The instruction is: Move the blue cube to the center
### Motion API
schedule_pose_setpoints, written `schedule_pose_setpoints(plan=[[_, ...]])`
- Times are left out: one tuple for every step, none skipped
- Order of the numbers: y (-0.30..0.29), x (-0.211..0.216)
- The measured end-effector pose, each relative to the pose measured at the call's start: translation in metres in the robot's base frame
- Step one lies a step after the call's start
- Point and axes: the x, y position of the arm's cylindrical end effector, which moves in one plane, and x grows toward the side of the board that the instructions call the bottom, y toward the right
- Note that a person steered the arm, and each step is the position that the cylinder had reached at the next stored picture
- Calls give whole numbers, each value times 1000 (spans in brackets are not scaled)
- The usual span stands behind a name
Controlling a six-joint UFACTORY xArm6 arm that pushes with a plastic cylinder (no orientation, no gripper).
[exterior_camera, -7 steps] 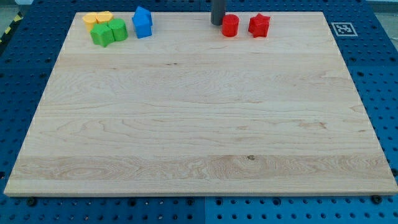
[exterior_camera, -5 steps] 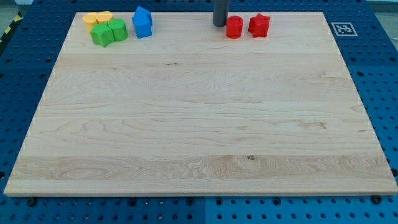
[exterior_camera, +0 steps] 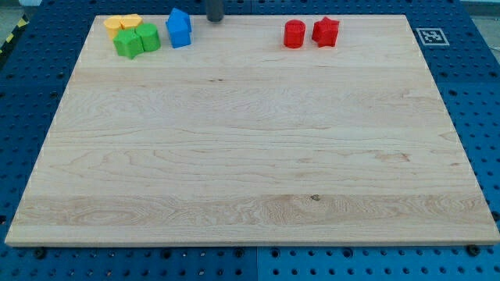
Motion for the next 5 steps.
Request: schedule_pose_setpoints(plan=[[-37,-1],[-55,-1],[-69,-1],[-86,0],[-109,-1]])
